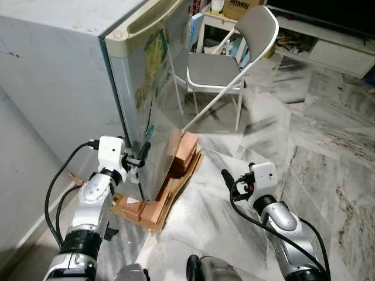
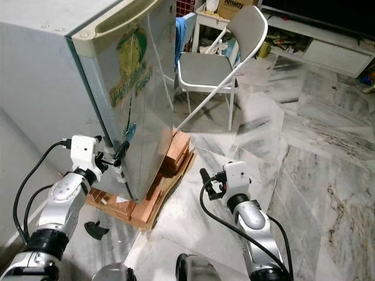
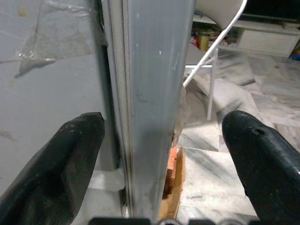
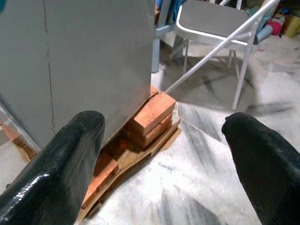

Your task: Restocking fridge

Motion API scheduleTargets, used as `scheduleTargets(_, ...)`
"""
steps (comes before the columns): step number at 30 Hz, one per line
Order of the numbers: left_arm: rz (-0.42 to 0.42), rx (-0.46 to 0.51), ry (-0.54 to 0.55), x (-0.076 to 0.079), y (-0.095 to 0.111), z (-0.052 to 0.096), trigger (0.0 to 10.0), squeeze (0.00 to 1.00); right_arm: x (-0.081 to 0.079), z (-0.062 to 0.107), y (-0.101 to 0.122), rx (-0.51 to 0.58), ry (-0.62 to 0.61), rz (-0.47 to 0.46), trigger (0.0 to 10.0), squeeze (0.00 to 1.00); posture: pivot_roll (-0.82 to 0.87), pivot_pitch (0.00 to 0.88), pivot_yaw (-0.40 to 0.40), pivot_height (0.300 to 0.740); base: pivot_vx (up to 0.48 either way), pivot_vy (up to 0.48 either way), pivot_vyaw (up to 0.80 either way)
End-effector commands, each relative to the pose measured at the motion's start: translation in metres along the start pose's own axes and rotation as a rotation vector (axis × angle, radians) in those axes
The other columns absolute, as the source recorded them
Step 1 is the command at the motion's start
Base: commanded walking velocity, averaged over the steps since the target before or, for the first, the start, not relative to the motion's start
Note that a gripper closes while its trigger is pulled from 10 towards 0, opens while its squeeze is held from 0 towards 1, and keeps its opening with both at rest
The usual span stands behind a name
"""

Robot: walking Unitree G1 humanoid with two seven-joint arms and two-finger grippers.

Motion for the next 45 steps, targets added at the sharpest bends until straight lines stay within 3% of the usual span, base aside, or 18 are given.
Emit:
scheduleTargets(1,-0.014,0.003,0.004,-0.001,0.002,-0.003,10.0,0.0,0.004,0.003,0.002,0.002,-0.016,0.003,10.0,0.0,0.0,0.075,-0.06,0.74,0.0,0.0,0.0)
scheduleTargets(9,-0.023,-0.001,0.036,-0.006,0.015,-0.024,10.0,0.0,0.009,0.011,0.004,0.018,-0.041,0.002,10.0,0.0,-0.03,0.077,-0.046,0.74,0.0,0.0,0.0)
scheduleTargets(14,-0.038,0.038,-0.013,0.004,0.027,-0.036,10.0,0.0,0.01,0.016,0.003,0.018,-0.052,0.001,10.0,0.0,-0.03,0.077,-0.04,0.74,0.0,0.0,0.0)
scheduleTargets(18,-0.08,0.118,-0.151,0.035,0.046,-0.046,10.0,0.0,0.012,0.019,0.001,0.009,-0.061,0.002,10.0,0.0,-0.04,0.075,-0.038,0.74,0.0,0.0,0.0)
scheduleTargets(31,-0.092,0.248,-0.367,0.095,0.088,-0.061,10.0,0.0,0.012,0.017,-0.002,-0.015,-0.077,-0.007,10.0,0.0,-0.04,0.065,-0.032,0.74,0.0,0.0,0.0)
scheduleTargets(33,-0.098,0.292,-0.429,0.111,0.101,-0.062,10.0,0.0,0.013,0.017,-0.004,-0.025,-0.078,-0.006,10.0,0.0,-0.04,0.064,-0.032,0.74,0.0,0.0,0.0)
scheduleTargets(36,-0.085,0.435,-0.616,0.159,0.139,-0.054,10.0,0.0,0.017,0.019,-0.01,-0.058,-0.094,-0.003,10.0,0.0,-0.03,0.058,-0.032,0.74,0.0,0.0,0.0)
scheduleTargets(38,-0.088,0.575,-0.775,0.201,0.174,-0.036,10.0,0.0,0.02,0.02,-0.015,-0.082,-0.115,-0.016,10.0,0.0,-0.04,0.054,-0.03,0.74,0.0,0.0,0.0)
scheduleTargets(39,-0.078,0.606,-0.813,0.211,0.182,-0.031,10.0,0.0,0.02,0.02,-0.016,-0.084,-0.119,-0.022,10.0,0.0,-0.04,0.054,-0.03,0.74,0.0,0.0,0.0)
scheduleTargets(40,-0.078,0.606,-0.813,0.211,0.182,-0.031,10.0,0.0,0.02,0.02,-0.016,-0.084,-0.119,-0.022,10.0,0.0,-0.04,0.054,-0.03,0.74,0.0,0.0,0.0)
scheduleTargets(41,-0.058,0.649,-0.876,0.228,0.194,-0.022,10.0,0.0,0.02,0.019,-0.016,-0.084,-0.125,-0.03,10.0,0.0,-0.04,0.05,-0.026,0.74,0.0,0.0,0.0)
scheduleTargets(42,-0.058,0.656,-0.886,0.232,0.196,-0.02,10.0,0.0,0.02,0.019,-0.016,-0.083,-0.125,-0.03,10.0,0.0,-0.05,0.049,-0.024,0.74,0.0,0.0,0.0)
scheduleTargets(45,-0.097,0.629,-0.841,0.224,0.186,-0.028,10.0,0.0,0.02,0.018,-0.015,-0.08,-0.127,-0.032,10.0,0.0,-0.05,0.047,-0.022,0.74,0.0,0.0,0.0)
Point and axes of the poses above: a point about 5 cm out from each wrist's last joint towards the gripper, its own z axis pointing back from the gripper into the wrist, its own y axis along the axis of the wrist's last joint, x = y × z, the point moved 1 cm from there along -z, pointing out of the wrist towards the gripper, and after that the axes turned 13 degrees about -z, right-handed, at the moved point
